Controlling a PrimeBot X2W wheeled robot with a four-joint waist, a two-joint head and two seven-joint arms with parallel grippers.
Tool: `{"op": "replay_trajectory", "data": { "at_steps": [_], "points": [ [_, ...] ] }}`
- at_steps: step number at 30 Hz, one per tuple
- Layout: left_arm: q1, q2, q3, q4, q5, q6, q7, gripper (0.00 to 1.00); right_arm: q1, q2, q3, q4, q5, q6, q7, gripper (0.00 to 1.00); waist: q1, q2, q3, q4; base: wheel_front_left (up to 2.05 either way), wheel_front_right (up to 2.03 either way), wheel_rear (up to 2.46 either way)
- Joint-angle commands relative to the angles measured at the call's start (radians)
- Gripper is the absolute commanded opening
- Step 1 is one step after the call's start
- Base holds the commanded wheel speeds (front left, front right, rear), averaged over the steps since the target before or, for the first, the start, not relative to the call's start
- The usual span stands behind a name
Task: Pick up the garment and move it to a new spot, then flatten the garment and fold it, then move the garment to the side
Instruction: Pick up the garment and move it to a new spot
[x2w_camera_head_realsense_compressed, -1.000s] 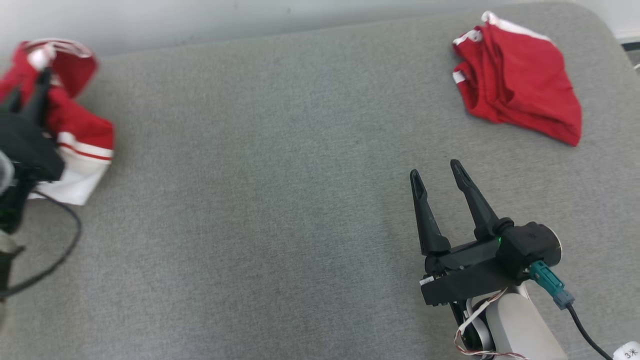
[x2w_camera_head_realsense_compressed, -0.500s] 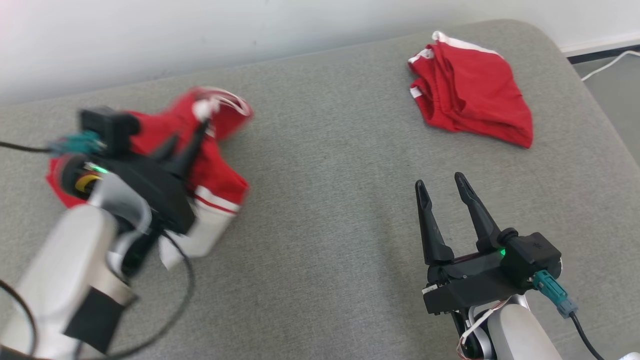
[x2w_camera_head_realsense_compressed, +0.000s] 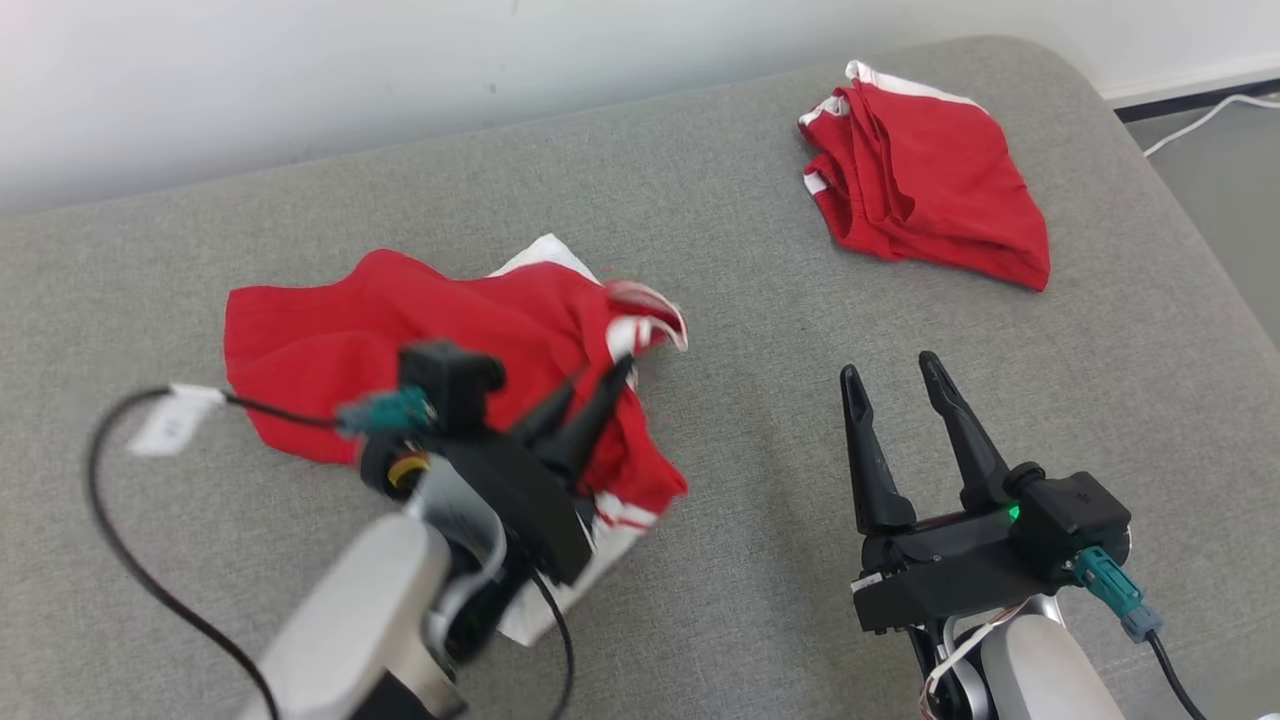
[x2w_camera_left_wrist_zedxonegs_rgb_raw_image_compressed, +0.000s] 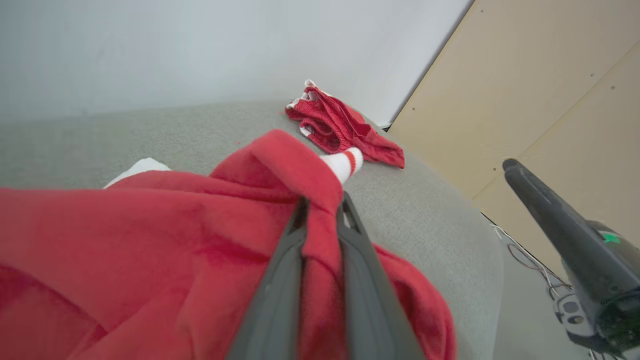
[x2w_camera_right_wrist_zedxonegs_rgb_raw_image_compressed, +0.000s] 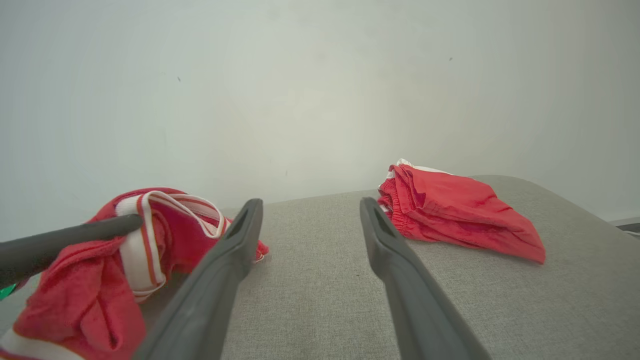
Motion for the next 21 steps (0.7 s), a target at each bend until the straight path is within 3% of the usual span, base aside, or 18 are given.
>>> {"op": "replay_trajectory", "data": {
  "at_steps": [1, 5, 6, 7, 15, 21],
  "points": [
    [0.025, -0.008, -0.006, 0.016, 0.005, -0.002, -0.018, 0.00, 0.006, 0.002, -0.001, 0.001, 0.001, 0.000, -0.002, 1.00, 0.0001, 0.0001, 0.004, 0.002, 0.00, 0.00, 0.00],
    [0.051, -0.034, -0.030, 0.083, 0.009, -0.008, -0.070, 0.01, 0.002, 0.003, -0.007, 0.004, -0.004, 0.000, -0.002, 1.00, 0.0001, 0.0001, 0.008, 0.005, 0.00, 0.00, 0.00],
    [0.053, -0.036, -0.040, 0.098, 0.022, -0.009, -0.081, 0.90, 0.001, 0.003, -0.008, 0.004, -0.005, 0.000, -0.002, 1.00, 0.0001, 0.0001, 0.008, 0.007, 0.00, 0.00, 0.00],
    [0.056, -0.039, -0.050, 0.113, 0.027, -0.011, -0.091, 1.00, 0.001, 0.003, -0.009, 0.005, -0.007, 0.000, -0.002, 1.00, 0.0001, 0.0001, 0.008, 0.009, 0.00, 0.00, 0.00],
    [0.071, -0.064, -0.105, 0.132, 0.039, -0.022, -0.156, 1.00, 0.012, 0.002, -0.017, 0.017, -0.015, 0.000, -0.002, 1.00, 0.0001, 0.0001, -0.018, 0.042, 0.00, 0.00, 0.00],
    [0.056, -0.048, -0.099, 0.095, 0.053, 0.001, -0.161, 1.00, 0.017, 0.002, -0.007, 0.021, -0.013, 0.000, -0.002, 1.00, 0.0001, 0.0001, -0.025, 0.051, 0.00, 0.00, 0.00]
  ]
}}
